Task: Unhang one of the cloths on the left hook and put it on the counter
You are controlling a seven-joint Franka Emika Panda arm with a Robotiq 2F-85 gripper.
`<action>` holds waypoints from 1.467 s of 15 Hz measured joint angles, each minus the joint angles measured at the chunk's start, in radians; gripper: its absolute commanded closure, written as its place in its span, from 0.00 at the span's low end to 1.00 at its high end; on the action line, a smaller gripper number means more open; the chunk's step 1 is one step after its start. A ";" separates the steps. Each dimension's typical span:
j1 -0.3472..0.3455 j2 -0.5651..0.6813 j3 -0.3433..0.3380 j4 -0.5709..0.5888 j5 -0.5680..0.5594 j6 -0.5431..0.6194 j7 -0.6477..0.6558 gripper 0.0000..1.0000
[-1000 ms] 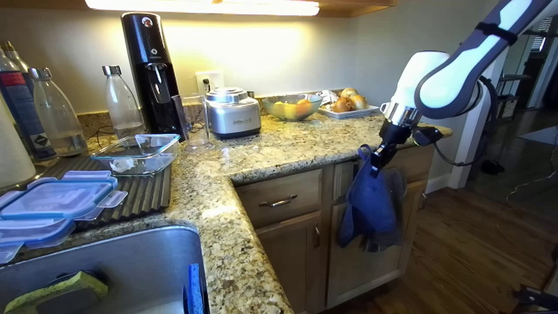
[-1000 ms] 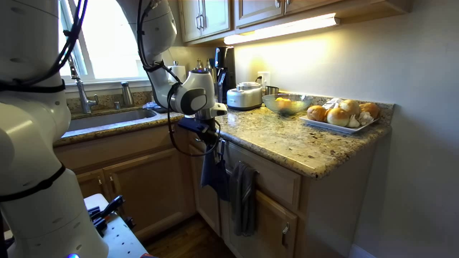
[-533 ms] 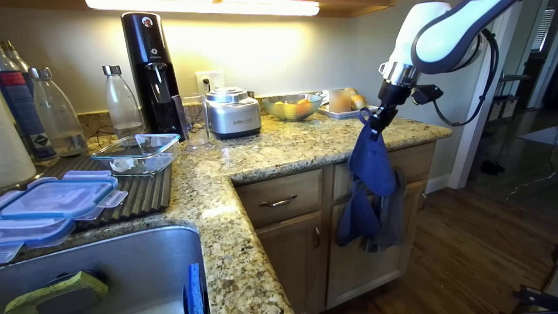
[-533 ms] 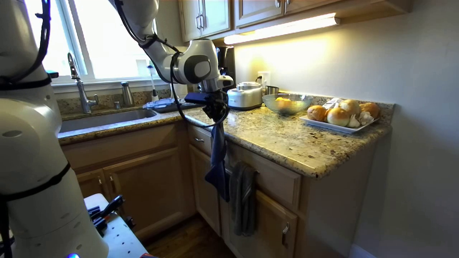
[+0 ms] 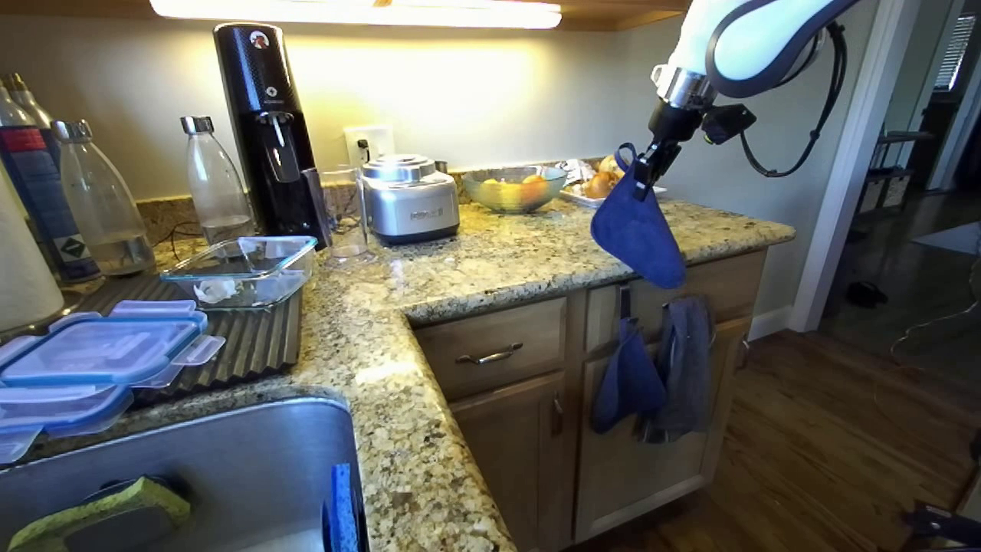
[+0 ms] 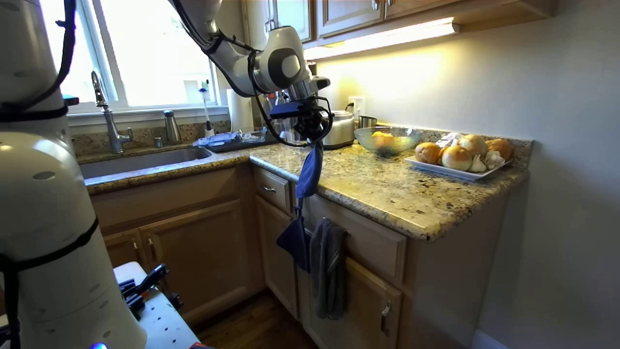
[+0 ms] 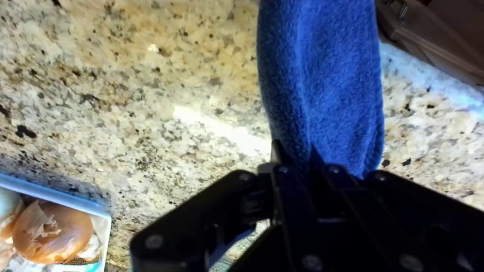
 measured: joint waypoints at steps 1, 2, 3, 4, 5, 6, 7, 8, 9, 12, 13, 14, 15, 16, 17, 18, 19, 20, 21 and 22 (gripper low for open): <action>0.010 0.030 -0.010 0.026 -0.010 0.011 0.000 0.93; 0.019 0.064 -0.020 0.052 -0.013 0.026 0.000 0.93; 0.027 0.101 -0.029 0.080 -0.014 0.041 0.000 0.93; 0.033 0.141 -0.037 0.110 -0.014 0.059 -0.001 0.93; 0.038 0.181 -0.044 0.139 -0.014 0.077 -0.002 0.93; 0.044 0.219 -0.052 0.167 -0.014 0.092 -0.003 0.64; 0.049 0.253 -0.059 0.194 -0.015 0.104 -0.003 0.63; 0.057 0.279 -0.069 0.217 -0.016 0.107 -0.003 0.57; 0.067 0.296 -0.078 0.234 -0.019 0.107 -0.003 0.52; 0.116 0.297 -0.123 0.246 -0.071 0.092 0.020 0.31; 0.129 0.289 -0.132 0.246 -0.083 0.083 0.025 0.26; 0.141 0.279 -0.138 0.245 -0.093 0.065 0.031 0.20; 0.149 0.264 -0.139 0.243 -0.095 0.040 0.032 0.12; 0.156 0.248 -0.138 0.239 -0.095 0.010 0.032 0.07; 0.161 0.228 -0.135 0.233 -0.095 -0.023 0.032 0.02; 0.162 0.208 -0.130 0.225 -0.094 -0.055 0.032 0.00; 0.162 0.189 -0.123 0.218 -0.092 -0.086 0.032 0.00; 0.162 0.169 -0.118 0.209 -0.090 -0.118 0.032 0.06; 0.162 0.150 -0.112 0.199 -0.087 -0.149 0.032 0.00; 0.162 0.133 -0.107 0.189 -0.086 -0.169 0.032 0.00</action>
